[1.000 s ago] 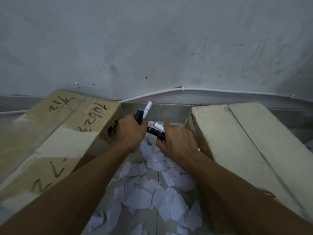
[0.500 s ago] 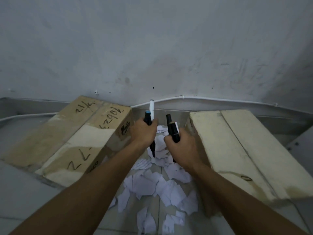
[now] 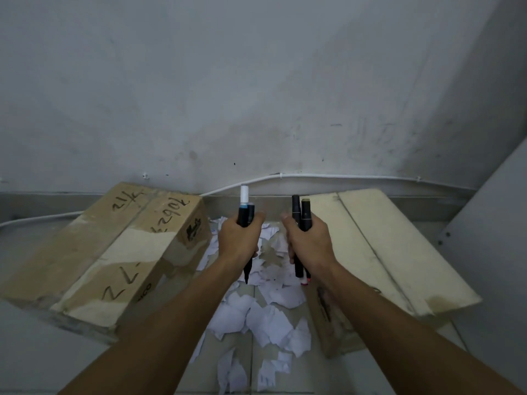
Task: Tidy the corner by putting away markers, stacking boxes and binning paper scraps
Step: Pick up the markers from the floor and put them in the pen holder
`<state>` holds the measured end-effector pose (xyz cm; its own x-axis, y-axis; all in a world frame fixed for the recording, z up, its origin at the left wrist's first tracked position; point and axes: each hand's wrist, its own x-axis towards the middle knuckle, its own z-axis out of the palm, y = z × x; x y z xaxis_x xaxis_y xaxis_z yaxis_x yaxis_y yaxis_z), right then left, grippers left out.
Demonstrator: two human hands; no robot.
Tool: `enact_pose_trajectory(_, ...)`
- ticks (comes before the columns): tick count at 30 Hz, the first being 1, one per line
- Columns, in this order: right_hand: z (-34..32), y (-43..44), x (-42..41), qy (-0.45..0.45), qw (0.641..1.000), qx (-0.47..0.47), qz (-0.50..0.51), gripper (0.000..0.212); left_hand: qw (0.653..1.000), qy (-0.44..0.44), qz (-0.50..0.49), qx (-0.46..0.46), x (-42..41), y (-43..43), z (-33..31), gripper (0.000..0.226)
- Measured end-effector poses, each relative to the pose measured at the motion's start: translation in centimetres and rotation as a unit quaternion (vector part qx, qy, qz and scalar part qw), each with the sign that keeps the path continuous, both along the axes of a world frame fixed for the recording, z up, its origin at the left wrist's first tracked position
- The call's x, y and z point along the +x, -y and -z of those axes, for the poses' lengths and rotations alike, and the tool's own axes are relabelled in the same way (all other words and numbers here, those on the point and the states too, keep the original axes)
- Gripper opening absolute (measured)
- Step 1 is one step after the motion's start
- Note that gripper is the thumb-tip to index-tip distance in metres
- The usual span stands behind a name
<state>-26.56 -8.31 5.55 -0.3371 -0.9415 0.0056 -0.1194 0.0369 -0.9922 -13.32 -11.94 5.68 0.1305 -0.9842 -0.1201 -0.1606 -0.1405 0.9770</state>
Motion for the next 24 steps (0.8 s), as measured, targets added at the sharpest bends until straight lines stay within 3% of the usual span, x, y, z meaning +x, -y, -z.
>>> enact_pose_trajectory(2,-0.9,-0.2,-0.8,-0.013,1.000,0.005,0.015,0.036,1.000,0.007,0.009,-0.001,-1.0,-0.4,-0.8,0.037)
enact_pose_trajectory(7,-4.6,-0.6,-3.1,0.015,0.999,-0.005,0.040,0.031,0.999,0.009,0.042,-0.017,-3.2,-0.8,-4.7,0.038)
enact_pose_trajectory(13,-12.4,-1.3,-5.2,0.022,0.998,0.003,0.064,0.038,0.997,0.001,0.047,-0.058,-5.4,-1.0,-12.9,0.033)
enact_pose_trajectory(24,-35.8,-2.9,-7.0,0.032,0.990,0.006,0.141,0.034,0.996,-0.026,0.082,-0.035,-8.8,-2.1,-36.3,0.033)
